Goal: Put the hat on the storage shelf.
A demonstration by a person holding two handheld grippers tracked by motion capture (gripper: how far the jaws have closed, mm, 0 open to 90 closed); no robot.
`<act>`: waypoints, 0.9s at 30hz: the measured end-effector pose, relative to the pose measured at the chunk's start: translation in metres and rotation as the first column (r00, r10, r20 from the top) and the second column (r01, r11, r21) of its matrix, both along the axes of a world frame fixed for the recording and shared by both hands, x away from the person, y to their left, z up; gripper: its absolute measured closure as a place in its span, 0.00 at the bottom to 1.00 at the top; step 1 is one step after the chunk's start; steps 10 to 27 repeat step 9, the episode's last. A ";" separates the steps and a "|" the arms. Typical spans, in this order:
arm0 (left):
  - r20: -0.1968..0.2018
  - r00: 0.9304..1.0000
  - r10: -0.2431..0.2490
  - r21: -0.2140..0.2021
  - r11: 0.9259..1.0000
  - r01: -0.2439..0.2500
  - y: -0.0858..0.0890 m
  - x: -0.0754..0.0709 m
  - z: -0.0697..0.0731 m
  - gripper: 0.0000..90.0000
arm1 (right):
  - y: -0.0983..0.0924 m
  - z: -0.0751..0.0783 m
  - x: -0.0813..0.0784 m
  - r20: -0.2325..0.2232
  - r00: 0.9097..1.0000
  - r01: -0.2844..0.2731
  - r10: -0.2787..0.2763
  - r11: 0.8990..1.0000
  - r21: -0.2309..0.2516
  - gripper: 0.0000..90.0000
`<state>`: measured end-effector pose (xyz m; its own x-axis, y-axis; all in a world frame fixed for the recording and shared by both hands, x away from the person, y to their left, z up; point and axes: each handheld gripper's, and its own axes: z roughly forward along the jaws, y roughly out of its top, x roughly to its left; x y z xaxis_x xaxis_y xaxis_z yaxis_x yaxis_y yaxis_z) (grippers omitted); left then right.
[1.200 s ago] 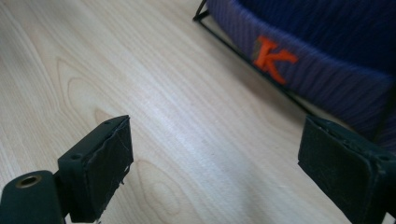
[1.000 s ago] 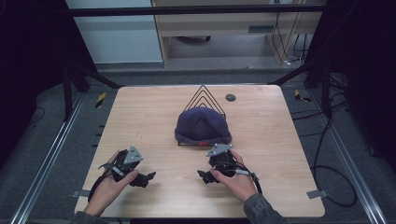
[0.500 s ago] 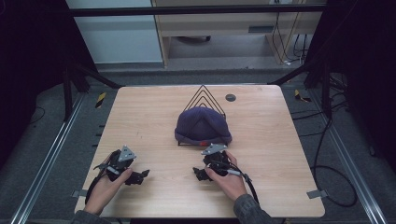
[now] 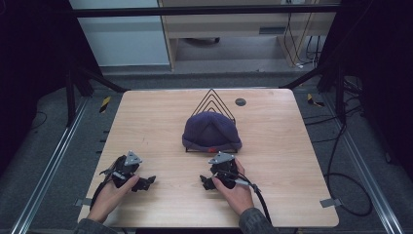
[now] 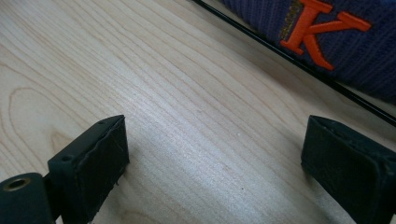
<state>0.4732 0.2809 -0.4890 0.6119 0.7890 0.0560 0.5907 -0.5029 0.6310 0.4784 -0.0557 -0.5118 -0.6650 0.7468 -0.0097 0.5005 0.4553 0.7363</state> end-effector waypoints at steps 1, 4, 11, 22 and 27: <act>-0.024 1.000 0.019 0.003 1.000 -0.018 0.004 0.003 -0.006 0.04 | 0.000 0.000 0.000 0.000 1.000 -0.001 0.001 1.000 0.000 0.08; -0.036 0.999 0.031 -0.010 0.999 -0.031 0.009 0.005 -0.009 0.02 | 0.000 0.000 0.000 -0.001 1.000 -0.002 0.002 1.000 0.002 0.08; -0.002 1.000 0.025 -0.040 0.999 -0.025 0.011 0.005 -0.013 0.00 | 0.000 0.000 -0.001 0.000 1.000 0.000 0.000 1.000 0.001 0.08; -0.002 1.000 0.025 -0.040 0.999 -0.025 0.011 0.005 -0.013 0.00 | 0.000 0.000 -0.001 0.000 1.000 0.000 0.000 1.000 0.001 0.08; -0.002 1.000 0.025 -0.040 0.999 -0.025 0.011 0.005 -0.013 0.00 | 0.000 0.000 -0.001 0.000 1.000 0.000 0.000 1.000 0.001 0.08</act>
